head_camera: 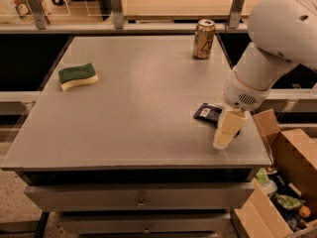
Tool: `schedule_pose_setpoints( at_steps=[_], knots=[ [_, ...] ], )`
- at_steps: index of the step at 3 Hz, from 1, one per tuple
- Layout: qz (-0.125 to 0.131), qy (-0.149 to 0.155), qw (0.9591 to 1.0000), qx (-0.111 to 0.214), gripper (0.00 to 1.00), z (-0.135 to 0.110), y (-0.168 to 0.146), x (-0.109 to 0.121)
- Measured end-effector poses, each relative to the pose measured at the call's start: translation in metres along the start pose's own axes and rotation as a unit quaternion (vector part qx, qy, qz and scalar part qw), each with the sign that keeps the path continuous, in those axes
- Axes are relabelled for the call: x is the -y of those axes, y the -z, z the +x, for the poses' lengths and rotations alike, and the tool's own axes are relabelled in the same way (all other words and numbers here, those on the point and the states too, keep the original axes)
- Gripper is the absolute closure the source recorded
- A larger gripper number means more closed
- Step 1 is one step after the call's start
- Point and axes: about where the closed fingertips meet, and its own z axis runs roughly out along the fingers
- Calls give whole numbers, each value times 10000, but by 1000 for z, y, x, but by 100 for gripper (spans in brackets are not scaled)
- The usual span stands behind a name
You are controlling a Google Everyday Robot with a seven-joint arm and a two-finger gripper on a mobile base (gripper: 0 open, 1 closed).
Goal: Pick rxbar blueberry
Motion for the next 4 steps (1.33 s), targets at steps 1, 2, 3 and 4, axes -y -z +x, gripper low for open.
schedule_pose_setpoints(
  at_steps=[1, 2, 3, 4],
  knots=[
    [42, 36, 10000, 9, 41, 6, -6, 1],
    [42, 38, 10000, 8, 65, 5, -1, 2],
    [40, 39, 10000, 7, 87, 4, 6, 2],
    [40, 41, 10000, 7, 100, 4, 6, 2]
  ],
)
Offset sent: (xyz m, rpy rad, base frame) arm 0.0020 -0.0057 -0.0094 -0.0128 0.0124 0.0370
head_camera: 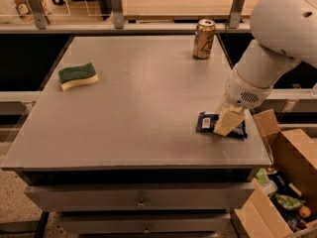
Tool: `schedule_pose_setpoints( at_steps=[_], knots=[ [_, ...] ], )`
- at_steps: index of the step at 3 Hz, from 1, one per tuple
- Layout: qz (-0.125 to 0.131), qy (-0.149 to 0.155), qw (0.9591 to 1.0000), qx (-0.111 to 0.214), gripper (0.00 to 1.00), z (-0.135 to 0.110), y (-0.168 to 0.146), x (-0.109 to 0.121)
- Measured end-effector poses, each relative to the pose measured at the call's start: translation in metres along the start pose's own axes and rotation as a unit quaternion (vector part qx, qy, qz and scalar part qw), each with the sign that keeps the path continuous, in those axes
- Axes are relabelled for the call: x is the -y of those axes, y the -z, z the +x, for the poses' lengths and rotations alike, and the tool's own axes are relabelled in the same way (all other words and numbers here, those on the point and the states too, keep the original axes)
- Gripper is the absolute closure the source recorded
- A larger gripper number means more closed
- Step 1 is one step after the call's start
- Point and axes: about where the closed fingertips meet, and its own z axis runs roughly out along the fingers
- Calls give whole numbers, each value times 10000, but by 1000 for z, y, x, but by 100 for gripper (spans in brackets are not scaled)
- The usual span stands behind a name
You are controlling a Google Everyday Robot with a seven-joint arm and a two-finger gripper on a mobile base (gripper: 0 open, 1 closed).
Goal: Pick rxbar blueberry
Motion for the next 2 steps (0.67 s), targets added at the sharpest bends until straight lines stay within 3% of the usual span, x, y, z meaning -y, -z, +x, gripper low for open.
schedule_pose_setpoints(
  at_steps=[2],
  knots=[
    [176, 468, 9985, 220, 100, -30, 60, -9]
  ],
)
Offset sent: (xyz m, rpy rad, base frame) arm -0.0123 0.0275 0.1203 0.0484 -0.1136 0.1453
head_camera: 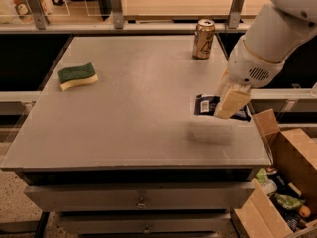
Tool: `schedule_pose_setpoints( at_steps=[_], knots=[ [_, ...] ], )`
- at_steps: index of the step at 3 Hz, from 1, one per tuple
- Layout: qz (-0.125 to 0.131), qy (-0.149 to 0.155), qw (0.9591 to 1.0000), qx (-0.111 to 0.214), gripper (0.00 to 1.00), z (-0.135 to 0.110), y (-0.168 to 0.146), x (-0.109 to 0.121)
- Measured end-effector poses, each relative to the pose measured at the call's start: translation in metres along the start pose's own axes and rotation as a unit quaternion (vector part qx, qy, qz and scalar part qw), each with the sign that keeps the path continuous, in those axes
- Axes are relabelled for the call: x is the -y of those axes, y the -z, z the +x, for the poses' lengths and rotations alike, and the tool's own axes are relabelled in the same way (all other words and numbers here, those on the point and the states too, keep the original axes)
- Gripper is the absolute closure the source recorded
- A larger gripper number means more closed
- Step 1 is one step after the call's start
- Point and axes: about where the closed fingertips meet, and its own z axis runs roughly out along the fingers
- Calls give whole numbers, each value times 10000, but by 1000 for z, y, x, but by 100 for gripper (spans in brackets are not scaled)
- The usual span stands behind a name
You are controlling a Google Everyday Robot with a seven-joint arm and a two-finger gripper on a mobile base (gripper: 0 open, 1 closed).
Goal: Pick rxbar blueberry
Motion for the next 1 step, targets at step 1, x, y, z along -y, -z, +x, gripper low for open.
schedule_pose_setpoints(
  at_steps=[1],
  knots=[
    [20, 18, 10000, 14, 100, -2, 4, 0]
  ],
)
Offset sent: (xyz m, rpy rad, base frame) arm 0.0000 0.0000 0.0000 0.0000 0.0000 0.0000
